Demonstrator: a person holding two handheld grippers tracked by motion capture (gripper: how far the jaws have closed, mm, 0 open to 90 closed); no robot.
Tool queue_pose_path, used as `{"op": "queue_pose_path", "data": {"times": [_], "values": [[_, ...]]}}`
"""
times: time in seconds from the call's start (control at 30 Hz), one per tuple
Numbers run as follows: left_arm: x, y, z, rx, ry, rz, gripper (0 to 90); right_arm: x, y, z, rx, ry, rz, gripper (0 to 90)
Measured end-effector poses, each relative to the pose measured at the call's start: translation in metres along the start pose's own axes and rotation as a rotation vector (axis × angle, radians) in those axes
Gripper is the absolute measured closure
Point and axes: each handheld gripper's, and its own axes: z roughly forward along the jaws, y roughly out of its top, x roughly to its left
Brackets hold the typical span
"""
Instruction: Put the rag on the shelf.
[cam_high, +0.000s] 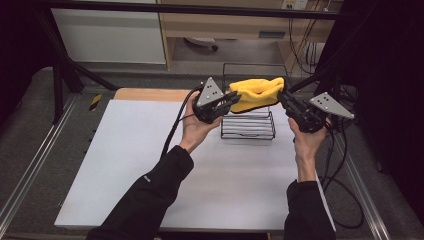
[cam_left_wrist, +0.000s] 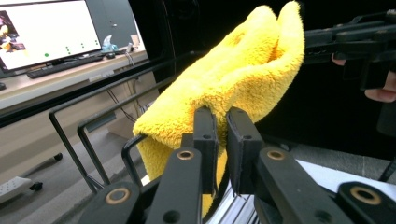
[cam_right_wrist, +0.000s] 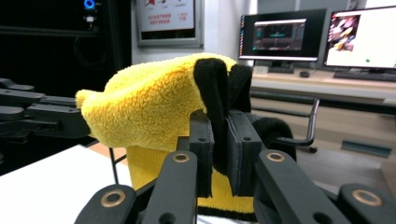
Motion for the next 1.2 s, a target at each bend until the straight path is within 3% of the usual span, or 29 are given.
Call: {"op": "queue_pose_path", "data": {"times": [0.17,0.37,0.53,0.6,0.67,0.8,0.87,0.93,1.07,1.1,1.2], "values": [[-0.003,-0.001,0.001,0.025,0.014,0.018,82.9,0.000,0.003,-0.007,0.044,0.020,0.012,77.6],[-0.002,-0.003,0.003,0.054,0.039,0.027,82.9,0.003,0.015,-0.019,0.093,0.040,0.007,61.3],[0.000,-0.008,0.008,0.130,0.047,0.051,83.7,0.006,0.028,-0.029,0.082,0.044,0.024,49.2],[-0.001,-0.013,0.010,0.145,0.052,0.070,84.2,0.006,0.035,-0.029,0.082,0.041,0.030,48.0],[0.000,-0.016,0.011,0.131,0.052,0.053,84.6,0.006,0.040,-0.021,0.112,0.026,0.035,47.9],[0.002,-0.017,0.012,0.138,0.046,0.046,84.8,0.005,0.039,0.003,0.177,0.000,0.033,51.5],[0.003,-0.017,0.010,0.144,0.036,0.029,84.7,0.006,0.037,0.011,0.210,-0.004,0.042,68.7],[0.004,-0.017,0.006,0.146,0.027,-0.004,82.5,0.007,0.033,0.014,0.238,0.002,0.047,77.1],[0.006,-0.015,-0.003,0.146,0.015,-0.078,69.3,0.006,0.022,0.013,0.294,0.000,0.058,80.2],[0.007,-0.014,-0.005,0.142,0.012,-0.103,61.4,0.005,0.014,0.013,0.309,0.003,0.067,80.3],[0.008,-0.007,-0.010,0.125,0.017,-0.135,55.5,0.003,0.007,0.014,0.315,0.003,0.066,80.3]]}}
